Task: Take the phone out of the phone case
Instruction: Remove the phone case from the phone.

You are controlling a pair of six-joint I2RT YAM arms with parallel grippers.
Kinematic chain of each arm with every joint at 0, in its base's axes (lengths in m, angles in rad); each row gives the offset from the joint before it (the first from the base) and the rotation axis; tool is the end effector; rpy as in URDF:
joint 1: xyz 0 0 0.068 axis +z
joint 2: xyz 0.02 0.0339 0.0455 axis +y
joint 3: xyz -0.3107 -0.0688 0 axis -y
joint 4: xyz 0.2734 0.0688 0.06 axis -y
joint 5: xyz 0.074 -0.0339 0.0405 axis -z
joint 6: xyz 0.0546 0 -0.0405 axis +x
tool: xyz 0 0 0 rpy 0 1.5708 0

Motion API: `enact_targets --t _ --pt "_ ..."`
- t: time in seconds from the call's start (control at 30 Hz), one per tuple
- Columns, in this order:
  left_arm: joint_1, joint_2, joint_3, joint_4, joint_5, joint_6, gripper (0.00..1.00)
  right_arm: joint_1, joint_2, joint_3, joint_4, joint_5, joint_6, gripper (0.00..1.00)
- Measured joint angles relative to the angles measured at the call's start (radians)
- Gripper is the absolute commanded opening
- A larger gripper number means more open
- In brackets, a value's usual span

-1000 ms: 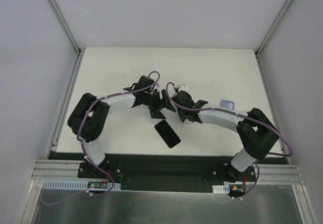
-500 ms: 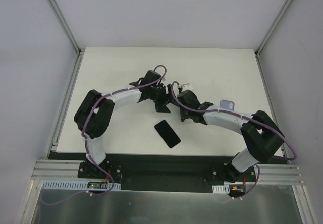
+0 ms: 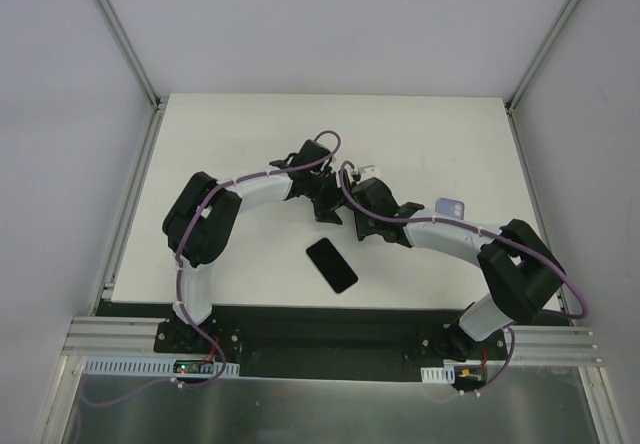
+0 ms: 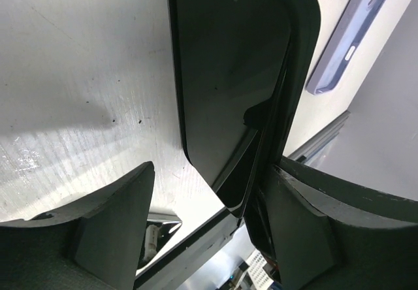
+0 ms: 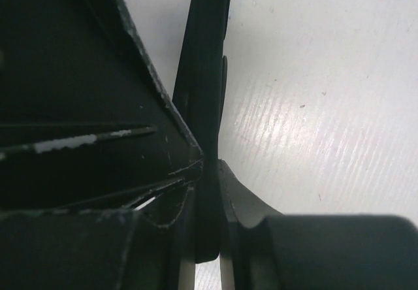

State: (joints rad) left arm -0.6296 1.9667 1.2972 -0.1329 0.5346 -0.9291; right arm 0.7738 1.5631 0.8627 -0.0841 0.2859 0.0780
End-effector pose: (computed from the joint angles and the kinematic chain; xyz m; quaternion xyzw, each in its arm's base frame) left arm 0.3680 -0.3025 0.1906 -0.0355 0.8989 -0.4283 0.0851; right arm 0.2645 0.2369 0.2046 -0.2604 0.8781 0.0368 0.3997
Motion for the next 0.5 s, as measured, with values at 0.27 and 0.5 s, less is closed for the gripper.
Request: enact_targets --t 0.27,0.5 --pt "-0.033 0.009 0.048 -0.09 -0.081 0.03 0.61 -0.016 -0.019 -0.016 0.004 -0.043 0.006 0.02" --pt "-0.063 0.01 0.115 -0.214 -0.189 0.062 0.59 -0.026 -0.024 -0.016 -0.002 -0.07 0.024 0.01"
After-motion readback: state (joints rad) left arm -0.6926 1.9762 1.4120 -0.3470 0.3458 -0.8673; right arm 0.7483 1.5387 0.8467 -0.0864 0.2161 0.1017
